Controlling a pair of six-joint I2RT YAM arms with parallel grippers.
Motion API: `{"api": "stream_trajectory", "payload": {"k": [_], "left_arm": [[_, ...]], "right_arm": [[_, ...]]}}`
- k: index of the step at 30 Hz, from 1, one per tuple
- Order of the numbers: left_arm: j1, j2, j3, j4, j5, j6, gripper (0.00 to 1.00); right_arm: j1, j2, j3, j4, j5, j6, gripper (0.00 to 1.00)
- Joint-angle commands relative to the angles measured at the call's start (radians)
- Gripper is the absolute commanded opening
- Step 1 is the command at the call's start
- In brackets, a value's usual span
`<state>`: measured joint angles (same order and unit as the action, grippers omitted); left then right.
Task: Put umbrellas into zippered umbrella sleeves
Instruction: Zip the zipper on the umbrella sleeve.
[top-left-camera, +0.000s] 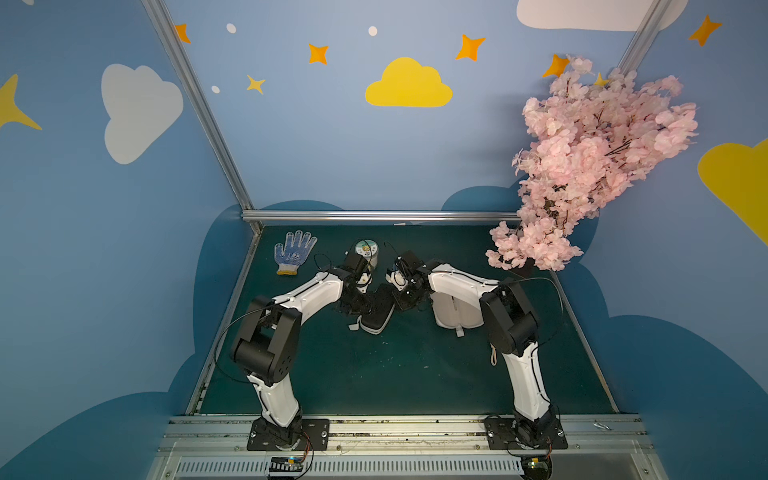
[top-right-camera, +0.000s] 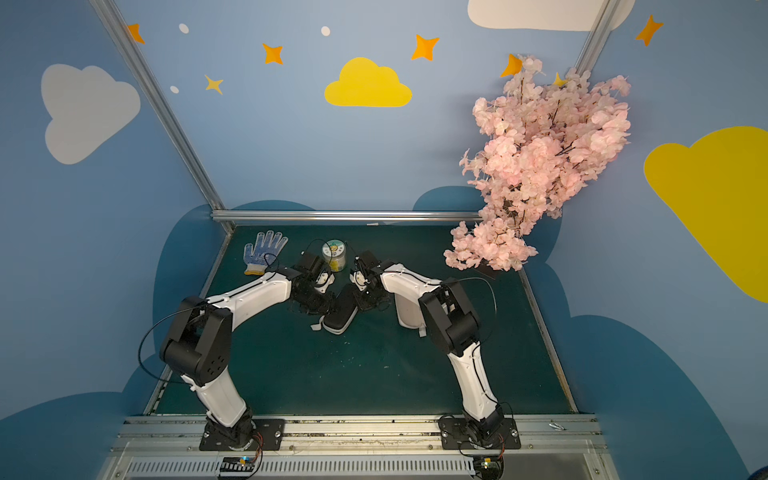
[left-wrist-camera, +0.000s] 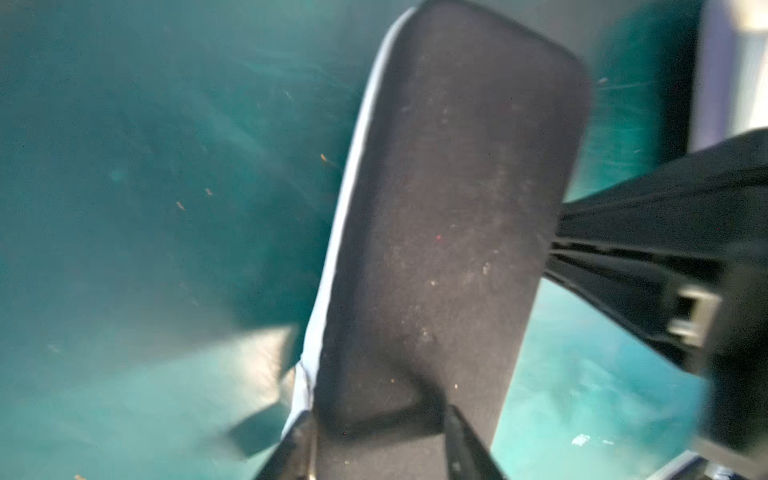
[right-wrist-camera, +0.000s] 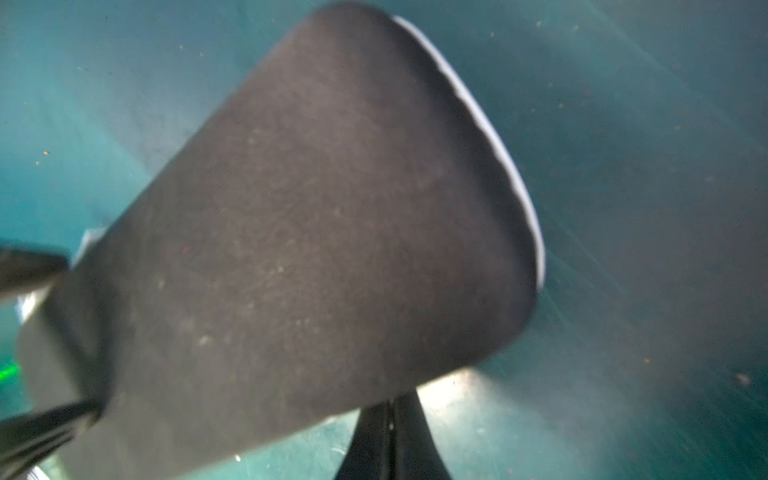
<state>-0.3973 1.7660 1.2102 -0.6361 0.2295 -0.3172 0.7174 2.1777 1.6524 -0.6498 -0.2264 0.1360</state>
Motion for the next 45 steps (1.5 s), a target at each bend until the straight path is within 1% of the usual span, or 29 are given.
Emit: {"api": "stream_trajectory", "payload": {"k": [1,2,4,8,12,14,18,20,25,30,38,42,45], "left_arm": [[0.009,-0.035,0.014,0.058,0.164,-0.077,0.40],[0.008,-0.026,0.014,0.093,0.207,-0.097,0.38],[0.008,0.004,0.022,0.137,0.238,-0.119,0.35],[0.010,0.069,0.053,0.163,0.222,-0.109,0.31],[0.007,0.156,0.039,0.202,0.227,-0.134,0.26],[0.009,0.182,0.000,0.229,0.203,-0.165,0.23],[0.020,0.220,-0.045,0.218,0.126,-0.209,0.18],[0.025,0.235,-0.058,0.220,0.100,-0.230,0.17],[0.015,0.279,-0.072,0.235,0.063,-0.270,0.16],[0.015,0.297,-0.083,0.246,0.063,-0.278,0.16],[0.016,0.309,-0.063,0.246,0.060,-0.279,0.16],[0.022,0.310,-0.068,0.255,0.060,-0.283,0.16],[0.033,0.307,-0.065,0.261,0.067,-0.286,0.17]], "right_arm": [[0.008,0.019,0.025,0.001,-0.005,-0.036,0.00],[0.006,0.024,0.032,-0.001,-0.001,-0.040,0.00],[0.004,0.033,0.044,-0.010,0.004,-0.046,0.00],[0.002,0.038,0.049,-0.011,0.003,-0.047,0.00],[0.002,0.032,0.045,-0.007,-0.003,-0.037,0.00],[0.001,0.019,0.027,0.003,-0.011,-0.029,0.00],[0.004,-0.039,-0.052,0.043,-0.023,-0.014,0.00],[0.012,-0.067,-0.090,0.048,-0.027,-0.007,0.00],[0.073,-0.128,-0.173,0.061,-0.012,0.035,0.00],[0.140,-0.205,-0.258,0.096,-0.012,0.099,0.00],[0.260,-0.271,-0.283,0.089,-0.011,0.167,0.00],[0.272,-0.305,-0.335,0.109,0.017,0.201,0.00],[0.276,-0.344,-0.398,0.170,-0.006,0.217,0.00]]}}
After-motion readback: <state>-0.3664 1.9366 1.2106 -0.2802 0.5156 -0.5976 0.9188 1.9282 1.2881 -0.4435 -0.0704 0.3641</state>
